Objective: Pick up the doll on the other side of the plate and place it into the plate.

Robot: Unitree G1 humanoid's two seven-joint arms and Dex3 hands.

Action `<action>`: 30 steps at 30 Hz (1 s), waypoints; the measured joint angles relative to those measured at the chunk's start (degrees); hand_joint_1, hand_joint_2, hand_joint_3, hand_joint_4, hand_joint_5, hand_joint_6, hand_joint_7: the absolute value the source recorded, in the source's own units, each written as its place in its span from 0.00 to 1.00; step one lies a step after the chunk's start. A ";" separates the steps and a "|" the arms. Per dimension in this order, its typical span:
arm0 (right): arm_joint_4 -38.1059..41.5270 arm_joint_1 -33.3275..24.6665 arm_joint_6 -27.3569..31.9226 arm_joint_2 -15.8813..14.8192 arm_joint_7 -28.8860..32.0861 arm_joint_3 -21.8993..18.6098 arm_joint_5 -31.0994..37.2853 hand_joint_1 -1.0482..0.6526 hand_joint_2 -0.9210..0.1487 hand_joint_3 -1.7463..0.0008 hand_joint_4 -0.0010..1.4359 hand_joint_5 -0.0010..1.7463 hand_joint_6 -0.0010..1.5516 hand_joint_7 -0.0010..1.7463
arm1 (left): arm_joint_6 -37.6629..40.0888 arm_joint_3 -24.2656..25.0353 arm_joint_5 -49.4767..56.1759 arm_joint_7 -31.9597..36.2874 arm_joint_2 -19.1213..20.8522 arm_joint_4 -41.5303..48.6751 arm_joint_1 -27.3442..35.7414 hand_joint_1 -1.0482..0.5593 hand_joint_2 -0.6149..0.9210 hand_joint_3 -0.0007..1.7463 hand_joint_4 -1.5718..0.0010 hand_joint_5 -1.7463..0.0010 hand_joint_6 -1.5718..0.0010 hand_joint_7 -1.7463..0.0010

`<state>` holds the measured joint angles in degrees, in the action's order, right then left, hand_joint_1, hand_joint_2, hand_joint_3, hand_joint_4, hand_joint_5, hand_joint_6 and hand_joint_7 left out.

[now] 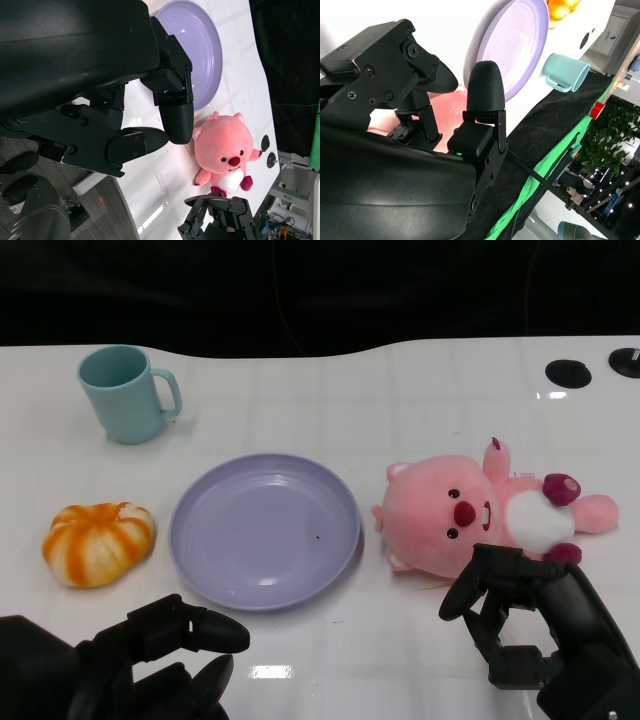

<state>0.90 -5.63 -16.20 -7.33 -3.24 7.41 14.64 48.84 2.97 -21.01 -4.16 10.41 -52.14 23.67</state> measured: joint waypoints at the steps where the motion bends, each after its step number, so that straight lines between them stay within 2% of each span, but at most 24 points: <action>1: 0.00 0.00 0.11 0.00 0.00 0.00 0.03 0.61 0.49 0.30 0.57 0.86 0.52 0.72 | 0.02 0.00 0.00 0.00 0.00 0.00 -0.02 0.51 0.96 0.34 0.63 0.03 0.64 0.27; 23: 0.09 0.29 0.64 0.02 0.00 0.00 -0.15 0.61 0.48 0.30 0.57 0.85 0.51 0.71 | -0.04 -0.08 0.06 -0.01 0.12 0.18 -0.14 0.50 0.95 0.35 0.63 0.03 0.64 0.28; 27: 0.14 0.29 0.46 0.36 0.18 -0.01 -0.75 0.61 0.46 0.35 0.58 0.81 0.52 0.67 | -0.08 -0.08 0.06 -0.01 0.12 0.19 -0.13 0.51 0.95 0.35 0.63 0.03 0.64 0.27; 30: 0.32 0.29 -0.42 0.81 0.41 -0.06 -1.66 0.58 0.45 0.39 0.55 0.78 0.50 0.61 | -0.09 -0.03 0.05 -0.01 0.13 0.21 -0.13 0.50 0.95 0.35 0.63 0.03 0.65 0.27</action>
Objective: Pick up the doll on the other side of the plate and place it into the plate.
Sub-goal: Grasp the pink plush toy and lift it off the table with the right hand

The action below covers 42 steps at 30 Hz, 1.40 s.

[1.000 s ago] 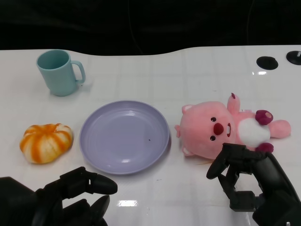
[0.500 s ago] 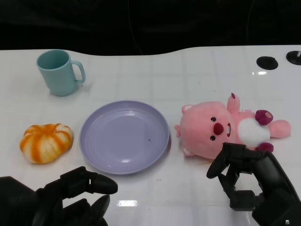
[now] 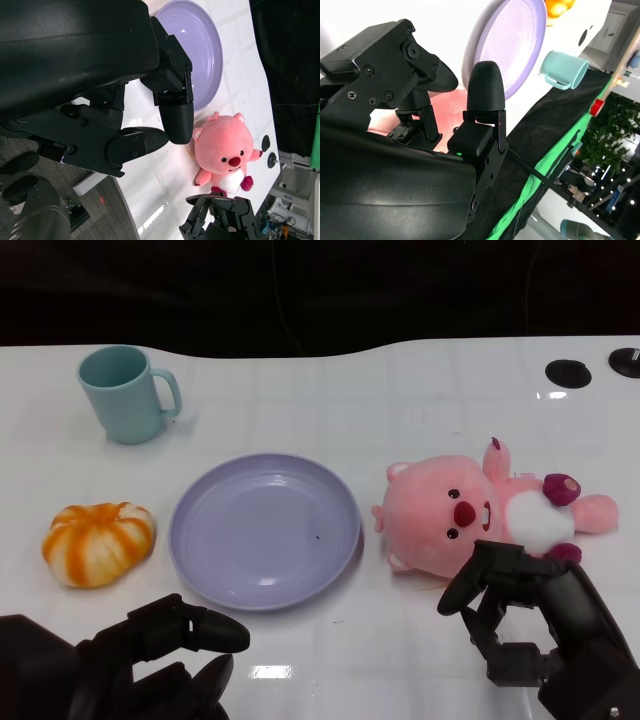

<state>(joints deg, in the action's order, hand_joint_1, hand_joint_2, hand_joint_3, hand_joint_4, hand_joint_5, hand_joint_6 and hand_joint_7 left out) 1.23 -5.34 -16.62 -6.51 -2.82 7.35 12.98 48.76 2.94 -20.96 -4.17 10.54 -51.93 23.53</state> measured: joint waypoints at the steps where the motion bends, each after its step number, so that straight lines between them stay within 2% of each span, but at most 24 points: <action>1: 0.00 -0.01 0.00 0.41 0.09 -0.10 -0.51 0.57 0.45 0.40 0.53 0.77 0.49 0.58 | 0.00 0.02 0.00 0.00 0.02 0.01 0.00 0.50 0.95 0.35 0.63 0.03 0.65 0.27; 4: -0.09 -0.05 0.00 1.27 0.16 -0.18 -1.61 0.55 0.45 0.40 0.47 0.73 0.44 0.52 | -0.16 0.02 0.00 -0.02 0.05 0.12 0.01 0.50 0.95 0.35 0.63 0.03 0.65 0.27; 8: -2.02 -0.14 -0.05 1.29 1.33 -1.17 -1.12 0.54 0.37 0.50 0.41 0.60 0.39 0.39 | -0.57 0.10 -0.02 -0.09 0.14 0.59 0.02 0.51 0.95 0.35 0.63 0.03 0.65 0.27; 14: -4.08 0.71 -0.29 0.79 3.35 -2.75 0.18 0.52 0.33 0.58 0.28 0.52 0.31 0.31 | -0.69 0.22 -0.03 -0.10 0.13 0.81 0.14 0.51 0.95 0.35 0.63 0.03 0.65 0.27; 15: -4.40 1.08 -0.29 0.34 3.56 -2.86 1.28 0.51 0.31 0.60 0.27 0.51 0.30 0.30 | -0.70 0.20 -0.02 -0.10 0.13 0.81 0.14 0.51 0.95 0.35 0.63 0.03 0.65 0.27; 17: -5.64 1.68 0.49 -1.14 4.05 -3.22 4.56 0.47 0.21 0.73 0.24 0.46 0.28 0.22 | -0.73 0.12 0.00 -0.10 0.15 0.81 0.16 0.50 0.95 0.35 0.63 0.03 0.65 0.27; 20: -8.33 2.65 3.66 -3.47 4.06 -3.57 9.83 0.42 0.11 0.86 0.18 0.44 0.26 0.13 | -0.75 0.03 0.08 -0.10 0.18 0.81 0.23 0.50 0.94 0.35 0.63 0.03 0.65 0.27; 23: -10.93 3.45 7.84 -5.65 3.32 -3.51 14.85 0.39 0.06 0.94 0.12 0.43 0.24 0.08 | -0.93 -0.13 0.10 -0.10 0.21 0.81 0.24 0.50 0.94 0.35 0.63 0.03 0.65 0.27; 28: -14.67 4.88 16.54 -8.96 -1.08 -1.77 24.04 0.32 0.07 0.98 0.01 0.36 0.17 0.03 | -0.96 -0.09 0.01 -0.10 0.18 0.83 0.31 0.50 0.94 0.36 0.63 0.03 0.65 0.27; 33: -15.72 8.23 25.65 -11.41 -7.86 0.74 31.77 0.30 0.08 1.00 0.00 0.30 0.16 0.02 | -0.99 -0.13 0.04 -0.10 0.20 0.82 0.48 0.50 0.94 0.37 0.63 0.03 0.65 0.27; 42: -11.28 13.72 32.33 -12.08 -11.83 4.90 36.39 0.28 0.08 1.00 0.00 0.25 0.15 0.01 | -1.00 -0.09 -0.07 -0.08 -0.01 0.28 1.51 0.51 0.94 0.36 0.64 0.02 0.65 0.27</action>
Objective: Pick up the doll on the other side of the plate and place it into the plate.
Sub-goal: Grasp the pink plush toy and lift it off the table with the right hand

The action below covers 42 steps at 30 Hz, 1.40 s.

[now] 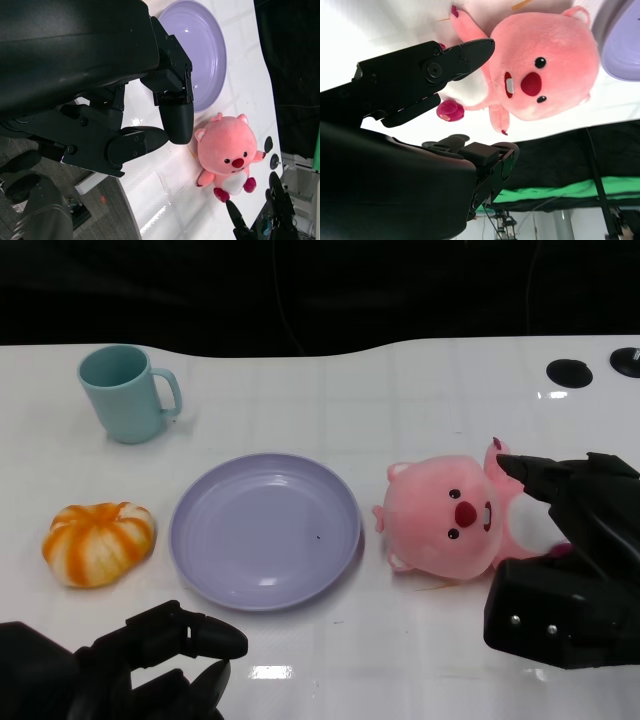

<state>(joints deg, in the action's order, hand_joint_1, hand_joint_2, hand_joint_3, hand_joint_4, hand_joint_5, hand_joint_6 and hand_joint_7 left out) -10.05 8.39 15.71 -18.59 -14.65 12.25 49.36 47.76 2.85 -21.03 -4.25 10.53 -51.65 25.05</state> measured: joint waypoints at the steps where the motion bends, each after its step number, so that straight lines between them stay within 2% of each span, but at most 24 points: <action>1: 0.88 0.51 0.43 0.00 -0.10 0.25 0.06 0.28 0.08 1.00 0.00 0.25 0.15 0.01 | 0.00 0.01 -0.02 0.01 -0.06 -0.13 0.10 0.51 0.94 0.36 0.64 0.02 0.65 0.27; 13: 10.04 6.40 3.95 -0.21 -1.48 3.64 0.18 0.27 0.04 0.99 0.00 0.21 0.13 0.00 | 0.05 0.02 -0.11 0.08 -0.57 -1.03 0.77 0.51 0.94 0.36 0.65 0.01 0.65 0.27; 24: 21.11 12.25 4.42 -0.04 -1.35 6.28 -1.13 0.22 0.00 0.99 0.01 0.19 0.13 0.00 | 0.06 0.15 -0.16 0.09 -1.16 -2.26 1.81 0.50 0.95 0.35 0.65 0.01 0.65 0.28; 36: 36.82 22.60 7.70 3.57 -0.85 9.76 -3.72 0.17 0.00 0.96 0.05 0.15 0.14 0.01 | 0.21 0.53 -1.23 0.10 -1.32 -3.14 2.66 0.51 0.95 0.34 0.64 0.01 0.64 0.28; 42: 47.26 29.03 5.91 5.16 -0.18 13.51 -3.92 0.19 0.00 0.97 0.11 0.14 0.18 0.02 | 0.20 0.62 -1.22 0.10 -0.99 -3.46 3.10 0.51 0.95 0.34 0.64 0.02 0.64 0.28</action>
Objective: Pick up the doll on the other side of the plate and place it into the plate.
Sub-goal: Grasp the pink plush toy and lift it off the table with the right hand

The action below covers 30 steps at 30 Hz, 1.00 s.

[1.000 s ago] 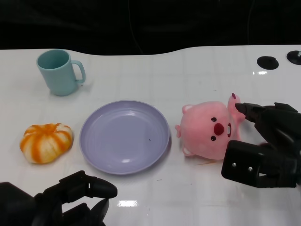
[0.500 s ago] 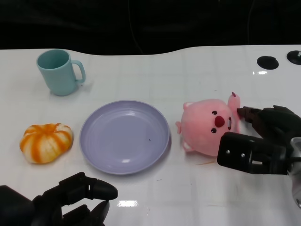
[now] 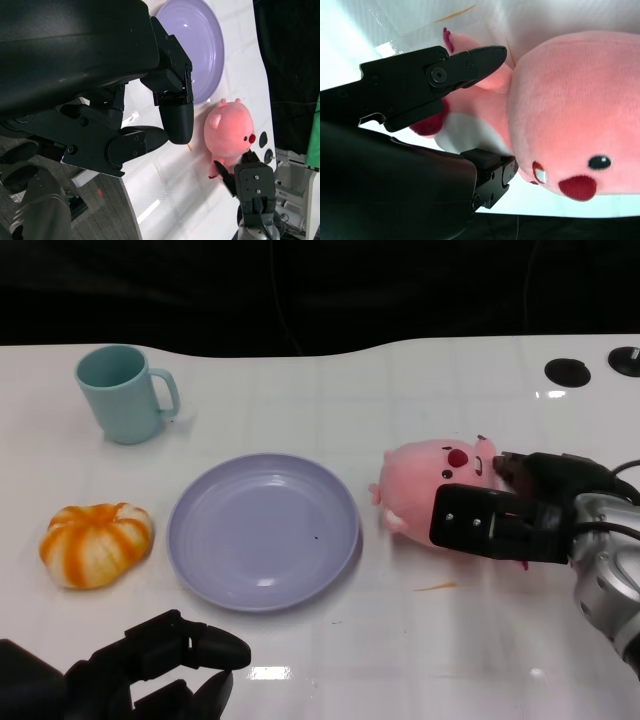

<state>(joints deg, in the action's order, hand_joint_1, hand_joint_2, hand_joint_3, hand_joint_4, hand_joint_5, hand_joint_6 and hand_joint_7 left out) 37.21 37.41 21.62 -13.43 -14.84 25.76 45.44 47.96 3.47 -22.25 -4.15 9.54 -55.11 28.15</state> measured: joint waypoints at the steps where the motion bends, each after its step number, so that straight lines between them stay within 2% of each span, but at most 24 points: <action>1: 2.05 1.18 -0.50 0.20 0.14 0.83 0.10 0.20 0.00 0.97 0.13 0.14 0.20 0.02 | 0.00 0.02 0.02 0.01 0.00 -0.12 0.11 0.51 0.95 0.34 0.64 0.02 0.64 0.28; 5: 10.63 5.72 -3.55 1.29 2.06 4.41 0.79 0.22 0.00 0.97 0.20 0.12 0.28 0.04 | 0.00 -0.01 0.02 0.03 -0.04 -1.02 0.75 0.51 0.95 0.34 0.64 0.02 0.64 0.29; 7: 14.66 7.34 -5.67 1.85 4.72 6.01 1.40 0.25 0.00 0.98 0.27 0.11 0.36 0.03 | 0.00 -0.05 0.02 0.03 -0.10 -1.16 0.83 0.51 0.95 0.34 0.64 0.02 0.64 0.28; 9: 18.01 8.17 -7.82 2.41 9.08 6.73 1.44 0.30 0.00 0.98 0.35 0.10 0.45 0.03 | 0.00 -0.10 0.02 0.03 -0.16 -1.28 0.86 0.51 0.95 0.34 0.64 0.02 0.64 0.28; 10: 19.40 8.31 -8.74 2.67 11.39 6.83 1.42 0.34 0.00 0.97 0.41 0.10 0.54 0.05 | 0.00 -0.12 0.02 0.03 -0.16 -1.31 0.85 0.51 0.95 0.35 0.64 0.02 0.64 0.28; 12: 21.51 8.38 -10.88 2.97 16.02 6.86 1.23 0.39 0.00 0.95 0.52 0.12 0.63 0.06 | 0.00 -0.15 0.04 0.04 -0.17 -1.36 0.84 0.51 0.95 0.35 0.64 0.01 0.64 0.28; 13: 22.12 8.33 -12.07 2.95 18.07 6.74 1.01 0.41 0.00 0.91 0.59 0.17 0.64 0.04 | 0.00 -0.17 0.05 0.04 -0.17 -1.39 0.84 0.51 0.95 0.35 0.64 0.01 0.64 0.28; 15: 22.95 8.10 -14.19 2.92 21.33 6.25 0.00 0.42 0.00 0.88 0.53 0.57 0.65 0.01 | 0.00 -0.20 0.06 0.04 -0.17 -1.46 0.81 0.51 0.94 0.36 0.65 0.01 0.64 0.27; 16: 23.21 7.95 -14.93 2.91 22.50 6.10 -0.32 0.43 0.00 0.88 0.54 0.73 0.66 0.01 | 0.00 -0.21 0.07 0.04 -0.17 -1.48 0.80 0.51 0.94 0.37 0.65 0.01 0.64 0.27; 17: 23.48 7.85 -15.72 2.90 23.61 5.95 -0.74 0.43 0.00 0.90 0.55 0.81 0.68 0.01 | 0.00 -0.24 0.07 0.04 -0.16 -1.49 0.77 0.52 0.94 0.37 0.65 0.01 0.64 0.27; 19: 24.00 7.62 -17.40 2.88 25.67 5.78 -1.31 0.43 0.00 0.90 0.54 0.88 0.69 0.01 | 0.00 -0.29 0.17 0.04 -0.14 -1.50 0.70 0.52 0.93 0.38 0.65 0.01 0.64 0.27; 24: 25.11 7.05 -20.11 2.79 28.78 5.43 -2.52 0.42 0.00 0.86 0.52 0.85 0.71 0.01 | 0.00 -0.77 1.28 0.05 -0.13 -1.43 0.33 0.52 0.92 0.40 0.65 0.01 0.65 0.26; 25: 25.21 6.85 -20.66 2.70 29.46 5.36 -2.62 0.43 0.00 0.88 0.53 0.94 0.73 0.14 | 0.00 -0.93 1.32 0.05 -0.16 -1.34 0.21 0.52 0.92 0.40 0.65 0.01 0.65 0.26; 26: 25.27 6.61 -21.23 2.61 30.18 5.27 -2.75 0.44 0.00 0.88 0.53 0.97 0.66 0.31 | -0.01 -1.13 1.38 0.05 -0.20 -1.23 0.08 0.52 0.92 0.40 0.65 0.01 0.65 0.26; 27: 25.39 6.37 -21.83 2.53 30.86 5.17 -2.93 0.44 0.00 0.88 0.53 0.98 0.61 0.42 | -0.02 -1.36 1.43 0.05 -0.24 -1.05 -0.09 0.52 0.92 0.40 0.65 0.01 0.65 0.26; 28: 25.56 6.25 -22.35 2.50 31.59 5.05 -3.19 0.45 0.00 0.90 0.54 0.99 0.53 0.62 | -0.07 -1.55 1.49 0.04 -0.26 -0.76 -0.28 0.52 0.92 0.40 0.65 0.01 0.65 0.26; 29: 25.69 6.17 -22.73 2.47 32.24 4.97 -3.33 0.45 0.00 0.90 0.54 1.00 0.50 0.71 | -0.14 -1.69 1.55 0.04 -0.27 -0.47 -0.44 0.51 0.92 0.40 0.65 0.01 0.65 0.26; 30: 25.83 6.09 -22.88 2.47 32.83 4.87 -3.47 0.46 0.00 0.91 0.53 1.00 0.48 0.73 | -0.23 -1.82 1.63 0.04 -0.28 -0.13 -0.57 0.51 0.92 0.40 0.65 0.01 0.65 0.26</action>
<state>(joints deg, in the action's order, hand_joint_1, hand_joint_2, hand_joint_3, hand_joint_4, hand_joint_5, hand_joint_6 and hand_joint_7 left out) 63.04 43.51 -1.26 -10.96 17.99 30.63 41.97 47.73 1.65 -20.61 -4.11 9.26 -55.24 27.58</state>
